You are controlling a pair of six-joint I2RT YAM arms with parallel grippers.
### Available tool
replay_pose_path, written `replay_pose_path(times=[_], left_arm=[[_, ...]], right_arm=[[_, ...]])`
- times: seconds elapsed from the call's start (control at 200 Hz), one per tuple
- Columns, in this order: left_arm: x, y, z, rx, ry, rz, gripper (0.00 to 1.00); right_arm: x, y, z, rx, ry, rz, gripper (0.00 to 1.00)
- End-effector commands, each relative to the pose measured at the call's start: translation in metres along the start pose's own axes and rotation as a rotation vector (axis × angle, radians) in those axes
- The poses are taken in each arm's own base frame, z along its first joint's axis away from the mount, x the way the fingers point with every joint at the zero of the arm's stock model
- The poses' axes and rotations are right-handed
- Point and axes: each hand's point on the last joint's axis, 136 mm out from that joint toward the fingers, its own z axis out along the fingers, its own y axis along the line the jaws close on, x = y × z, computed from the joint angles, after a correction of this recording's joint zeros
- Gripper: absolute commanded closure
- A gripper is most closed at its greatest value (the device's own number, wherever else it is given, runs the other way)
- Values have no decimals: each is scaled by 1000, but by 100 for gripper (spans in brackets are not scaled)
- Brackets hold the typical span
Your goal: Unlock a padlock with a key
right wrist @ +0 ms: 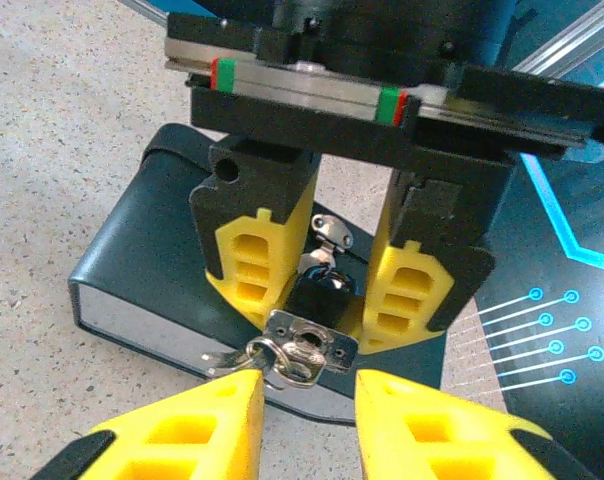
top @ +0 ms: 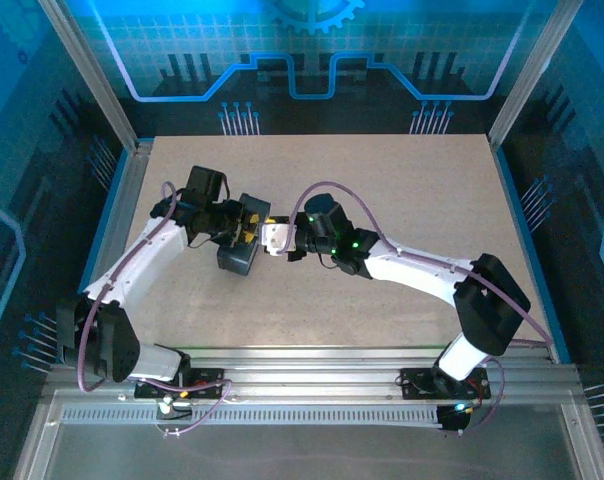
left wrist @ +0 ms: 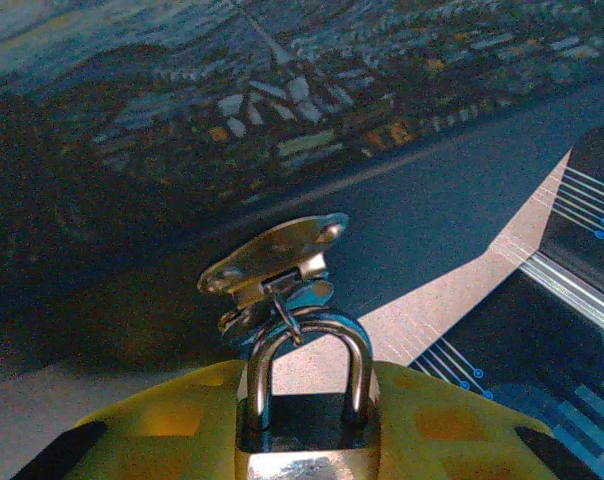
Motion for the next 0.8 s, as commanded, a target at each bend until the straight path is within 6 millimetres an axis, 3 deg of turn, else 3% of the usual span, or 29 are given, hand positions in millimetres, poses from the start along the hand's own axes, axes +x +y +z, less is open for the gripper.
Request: replay_pose_path(times=[0.0,0.795], left_arm=[[6,-23,-12,74,24,32,100],[9,-27,-14,88,36,33,100]], right_arm=[[-12,0,6,-12,-30,-32,71],[2,-1,22,-20,15,-37,76]])
